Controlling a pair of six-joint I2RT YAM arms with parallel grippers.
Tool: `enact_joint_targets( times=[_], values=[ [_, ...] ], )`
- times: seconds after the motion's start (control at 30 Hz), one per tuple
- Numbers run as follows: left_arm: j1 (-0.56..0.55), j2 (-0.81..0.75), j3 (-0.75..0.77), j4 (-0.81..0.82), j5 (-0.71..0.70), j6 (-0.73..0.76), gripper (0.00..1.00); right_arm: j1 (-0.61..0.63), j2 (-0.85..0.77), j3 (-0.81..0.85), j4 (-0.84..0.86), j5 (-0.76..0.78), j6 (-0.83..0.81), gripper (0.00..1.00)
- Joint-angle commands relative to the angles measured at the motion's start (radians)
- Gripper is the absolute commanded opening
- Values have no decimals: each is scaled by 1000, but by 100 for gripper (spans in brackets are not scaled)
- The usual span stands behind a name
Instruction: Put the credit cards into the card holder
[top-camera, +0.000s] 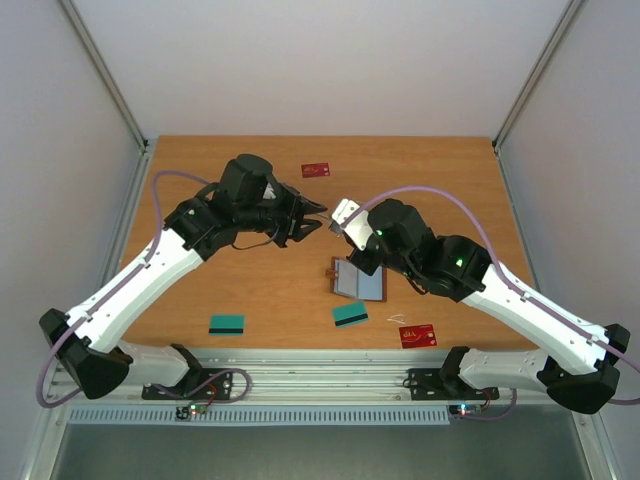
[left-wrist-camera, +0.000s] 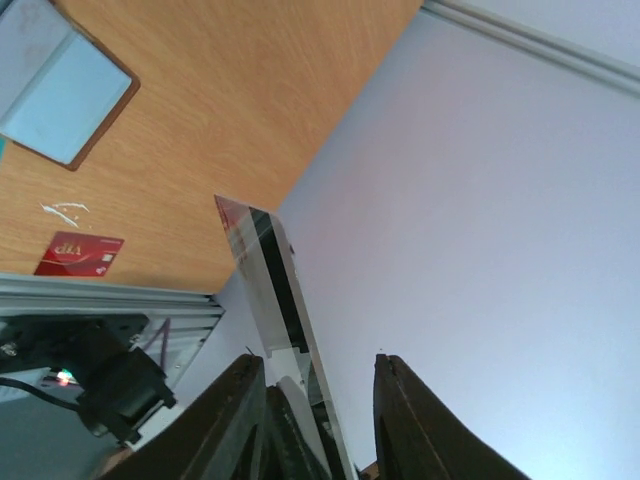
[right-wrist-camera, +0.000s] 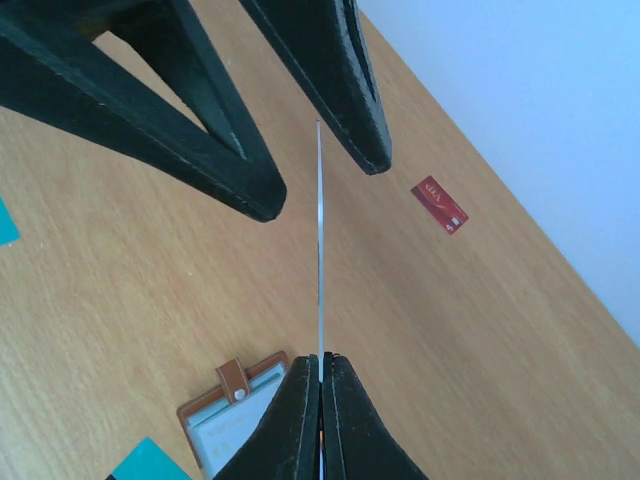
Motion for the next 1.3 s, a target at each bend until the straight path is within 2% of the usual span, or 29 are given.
enact_joint_targets(
  times=[0.0, 0.23, 0.3, 0.37, 0.47, 0.57, 0.6, 0.73, 0.83, 1.0, 1.03, 1.13, 1.27],
  values=[
    [-3, 5, -12, 52, -21, -36, 28, -3, 0, 33, 30, 5, -73, 1],
    [-3, 21, -46, 106, -13, -60, 13, -3, -5, 16, 38, -24, -95, 1],
    [-3, 36, -41, 121, -4, -58, 4, -4, -5, 13, 38, -28, -100, 1],
    [-3, 45, -35, 121, -1, -53, 0, -3, -2, 17, 29, -18, -91, 5],
    [-3, 45, -35, 101, -8, -30, 0, -3, 22, 50, -32, 25, -17, 46],
    [-3, 43, -46, 104, -26, 32, 0, -36, 3, 29, -41, 12, 126, 67],
    [-1, 53, -44, 107, -27, 75, 0, -71, -5, 21, -51, -23, 189, 69],
    [3, 159, 7, 146, 59, 328, 0, -258, -11, 4, -150, -215, 403, 71],
    [3, 263, 93, 91, 97, 590, 0, -405, -26, -44, -174, -387, 504, 71],
    [2, 395, 162, -2, 203, 1032, 0, -749, -17, -170, -145, -770, 655, 69],
    [1, 404, 146, 9, 216, 1081, 0, -827, 0, -202, -130, -864, 677, 68],
    [3, 440, 85, 32, 241, 1209, 0, -939, 60, -272, -112, -1004, 705, 63],
    [-2, 493, 12, 78, 292, 1331, 0, -987, 101, -318, -105, -1025, 695, 62]
  ],
)
